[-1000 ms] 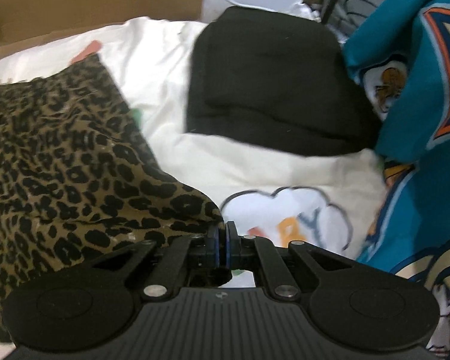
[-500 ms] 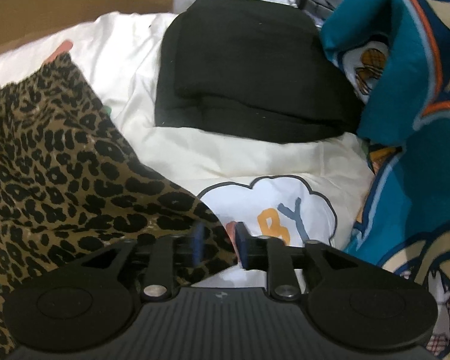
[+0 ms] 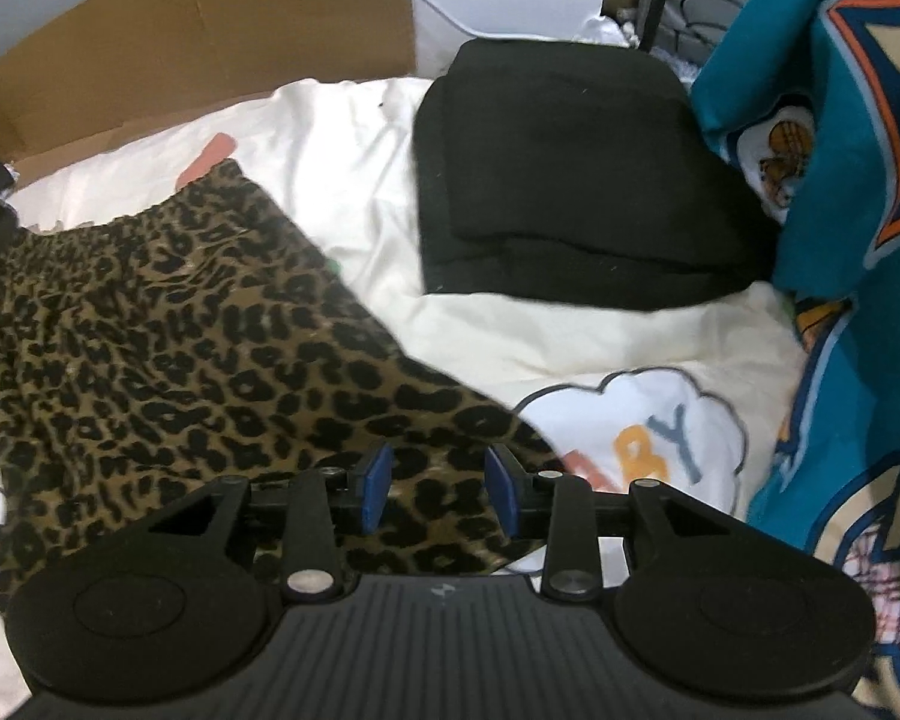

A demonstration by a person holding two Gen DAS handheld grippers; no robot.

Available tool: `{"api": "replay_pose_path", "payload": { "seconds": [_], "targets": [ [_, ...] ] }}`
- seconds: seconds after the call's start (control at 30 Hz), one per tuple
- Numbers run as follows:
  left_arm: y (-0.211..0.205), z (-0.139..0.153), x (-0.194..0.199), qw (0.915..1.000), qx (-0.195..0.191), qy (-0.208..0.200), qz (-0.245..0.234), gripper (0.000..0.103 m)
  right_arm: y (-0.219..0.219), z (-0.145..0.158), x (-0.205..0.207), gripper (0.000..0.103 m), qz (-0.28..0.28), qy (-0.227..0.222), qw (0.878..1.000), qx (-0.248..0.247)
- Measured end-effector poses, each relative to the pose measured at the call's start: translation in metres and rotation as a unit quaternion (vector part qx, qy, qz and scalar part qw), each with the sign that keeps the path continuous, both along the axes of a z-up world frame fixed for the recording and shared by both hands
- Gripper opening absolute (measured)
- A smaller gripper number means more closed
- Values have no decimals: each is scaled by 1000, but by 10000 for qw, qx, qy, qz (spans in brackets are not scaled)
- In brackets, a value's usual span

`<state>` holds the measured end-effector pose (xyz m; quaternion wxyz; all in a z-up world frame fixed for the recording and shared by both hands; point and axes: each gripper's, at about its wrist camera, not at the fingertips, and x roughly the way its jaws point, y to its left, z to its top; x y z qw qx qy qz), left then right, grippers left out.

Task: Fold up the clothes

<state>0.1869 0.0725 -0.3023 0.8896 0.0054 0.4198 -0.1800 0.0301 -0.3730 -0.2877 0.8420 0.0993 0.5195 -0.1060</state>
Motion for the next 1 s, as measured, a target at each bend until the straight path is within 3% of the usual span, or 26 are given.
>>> {"api": "replay_pose_path", "payload": {
  "seconds": [0.23,0.57,0.6,0.73,1.0],
  "targets": [
    [10,7,-22,9995,31,137,-281,39,20,6,-1,42,124,2,9994,333],
    [-3,-24,-36,9965,538,334,-538,38,61,-6,-1,42,614,220,9949,764],
    [-4,-25,-37,9963,588,345,-530,36,65,-6,-2,42,679,233,9943,788],
    [-1,-28,-38,9959,510,594,-462,13,77,-7,-4,42,895,264,9915,909],
    [8,-19,-49,9971,265,623,-336,6,95,-9,-7,42,1199,339,9842,1256]
  ]
}}
